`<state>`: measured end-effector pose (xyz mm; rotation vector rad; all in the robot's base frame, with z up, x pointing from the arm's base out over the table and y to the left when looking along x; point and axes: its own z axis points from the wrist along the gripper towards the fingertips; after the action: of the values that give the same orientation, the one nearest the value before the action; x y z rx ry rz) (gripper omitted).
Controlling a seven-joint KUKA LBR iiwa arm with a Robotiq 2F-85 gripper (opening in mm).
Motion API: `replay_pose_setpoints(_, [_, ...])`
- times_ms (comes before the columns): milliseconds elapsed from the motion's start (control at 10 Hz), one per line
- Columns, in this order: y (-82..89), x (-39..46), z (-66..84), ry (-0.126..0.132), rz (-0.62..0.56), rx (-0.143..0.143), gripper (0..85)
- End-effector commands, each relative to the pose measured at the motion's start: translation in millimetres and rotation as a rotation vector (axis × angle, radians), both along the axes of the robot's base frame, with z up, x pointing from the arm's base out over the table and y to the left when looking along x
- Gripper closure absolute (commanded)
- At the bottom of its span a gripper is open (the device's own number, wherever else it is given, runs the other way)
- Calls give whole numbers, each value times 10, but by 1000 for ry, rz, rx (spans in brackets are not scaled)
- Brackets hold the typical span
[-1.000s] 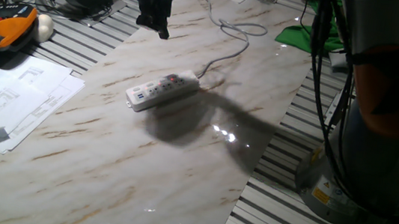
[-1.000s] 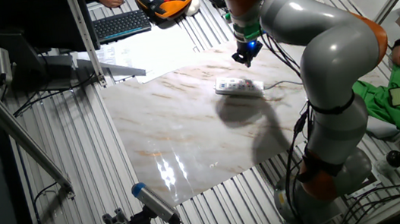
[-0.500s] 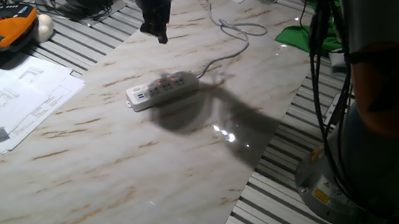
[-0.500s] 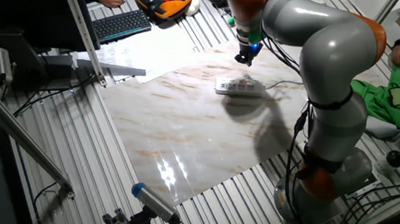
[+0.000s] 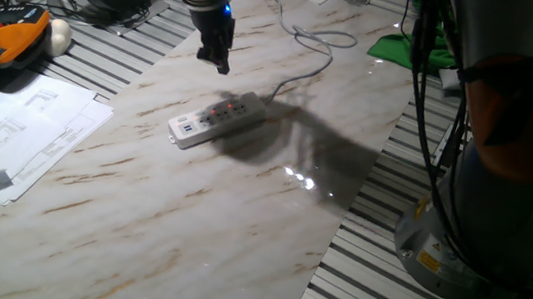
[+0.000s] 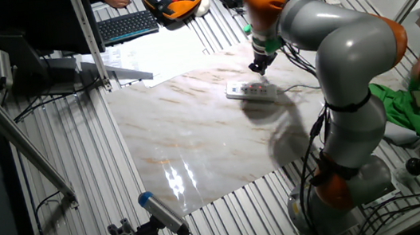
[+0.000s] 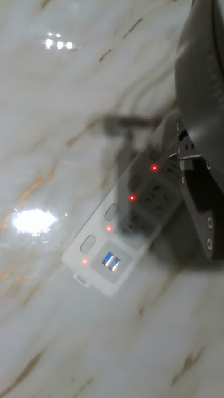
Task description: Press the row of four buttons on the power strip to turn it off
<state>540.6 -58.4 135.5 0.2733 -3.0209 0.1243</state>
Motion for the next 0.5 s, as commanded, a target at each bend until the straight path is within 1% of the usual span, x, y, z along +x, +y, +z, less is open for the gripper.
replay_pose_setpoints(0, [-36, -7, -59, -3, 3, 9, 850])
replay_pose_setpoints(200, [-110, -33, -134, -16, 10, 6, 850])
replay_pose_setpoints(300, [-112, -29, -181, -16, 10, 12, 850])
replay_pose_setpoints(400, [-115, -18, -264, -27, 14, 17, 850])
